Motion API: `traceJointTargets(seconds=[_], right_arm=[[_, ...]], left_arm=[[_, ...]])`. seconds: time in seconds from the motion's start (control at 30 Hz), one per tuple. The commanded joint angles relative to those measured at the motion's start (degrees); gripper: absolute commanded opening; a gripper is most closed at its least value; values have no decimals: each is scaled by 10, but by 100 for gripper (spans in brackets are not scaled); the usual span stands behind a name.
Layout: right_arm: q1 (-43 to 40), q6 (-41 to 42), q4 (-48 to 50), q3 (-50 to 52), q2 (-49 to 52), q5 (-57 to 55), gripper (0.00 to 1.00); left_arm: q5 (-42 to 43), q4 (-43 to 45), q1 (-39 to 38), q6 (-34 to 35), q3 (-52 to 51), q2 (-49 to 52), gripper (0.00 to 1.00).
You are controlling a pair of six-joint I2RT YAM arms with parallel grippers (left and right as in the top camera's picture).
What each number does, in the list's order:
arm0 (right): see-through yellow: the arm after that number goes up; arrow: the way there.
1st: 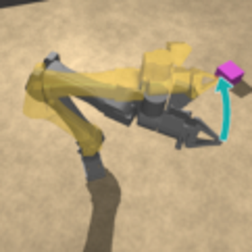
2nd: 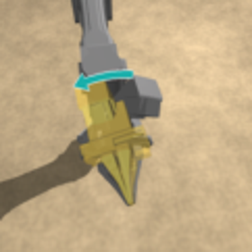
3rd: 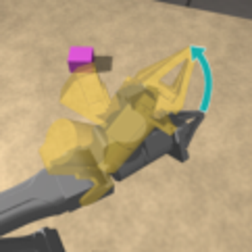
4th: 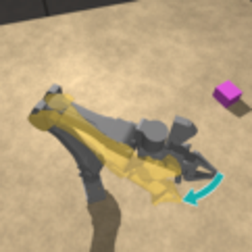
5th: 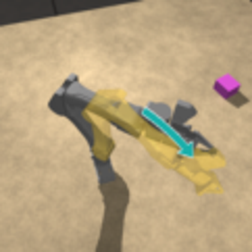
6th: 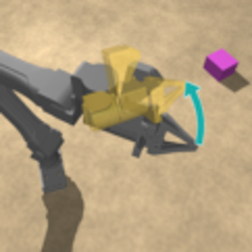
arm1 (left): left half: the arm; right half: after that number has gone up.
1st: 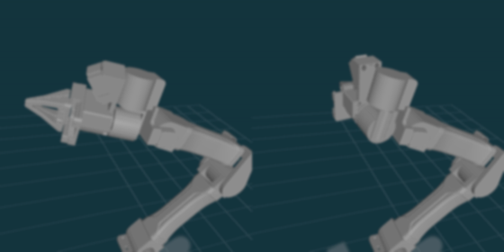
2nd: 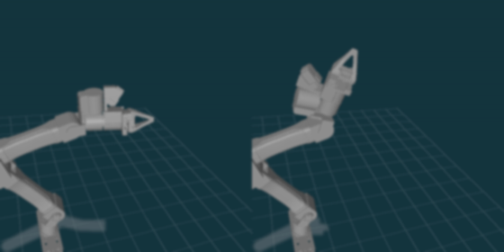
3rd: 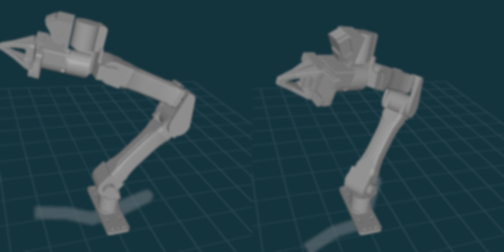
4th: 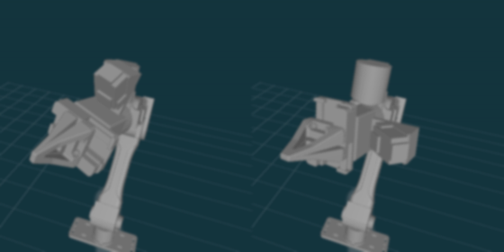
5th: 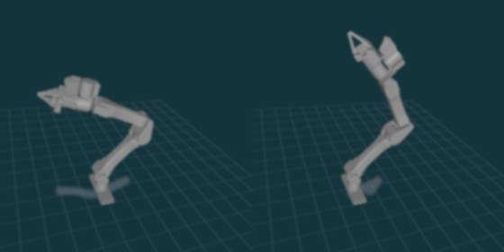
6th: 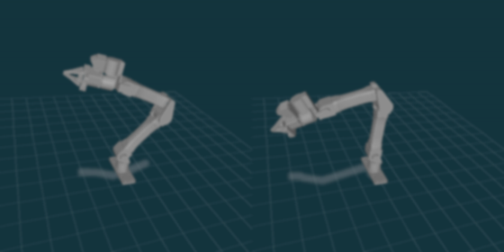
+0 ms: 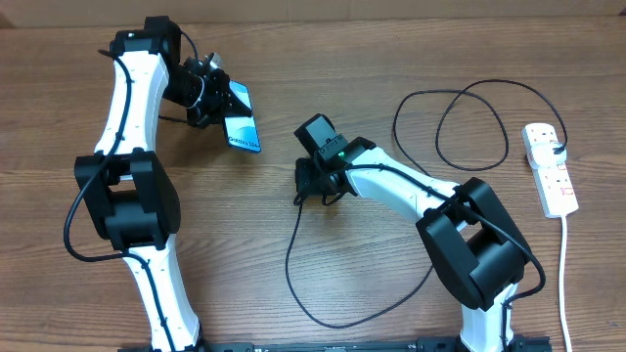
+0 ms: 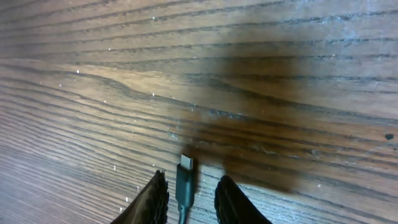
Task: Plug charger to phone and switch on socket
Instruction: 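Lower the right gripper onto the black cable's plug on the table, then close the right gripper on the cable's USB-C plug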
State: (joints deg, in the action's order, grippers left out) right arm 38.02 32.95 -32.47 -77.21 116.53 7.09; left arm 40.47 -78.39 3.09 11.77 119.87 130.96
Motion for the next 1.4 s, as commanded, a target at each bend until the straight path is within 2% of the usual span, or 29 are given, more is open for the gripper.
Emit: traceJointTargets(seconds=[0.0, 0.23, 0.4, 0.57, 0.67, 0.9, 1.1, 1.17, 1.37], right_arm=[[3, -4, 4, 0, 12, -6, 24], [14, -4, 10, 0, 29, 14, 23], [16, -3, 2, 0, 29, 4, 14], [17, -2, -8, 0, 29, -8, 10], [28, -1, -8, 0, 29, -35, 4], [54, -12, -7, -10, 28, -130, 4], [49, -99, -116, -97, 28, -236, 4], [42, -120, -142, -113, 28, -240, 4], [17, -124, -172, -97, 29, -240, 4]], left_arm=[[9, -1, -1, -13, 6, -5, 4], [9, 0, -1, -13, 6, -5, 4], [9, 0, -1, -13, 6, -5, 4], [9, 1, -1, -13, 6, -5, 4], [9, 1, -1, -13, 6, -5, 4], [9, 3, -1, -13, 6, -5, 4], [9, 5, -1, -12, 6, -5, 4], [9, 5, -1, -13, 6, -5, 4], [9, 6, -1, -13, 6, -5, 4]])
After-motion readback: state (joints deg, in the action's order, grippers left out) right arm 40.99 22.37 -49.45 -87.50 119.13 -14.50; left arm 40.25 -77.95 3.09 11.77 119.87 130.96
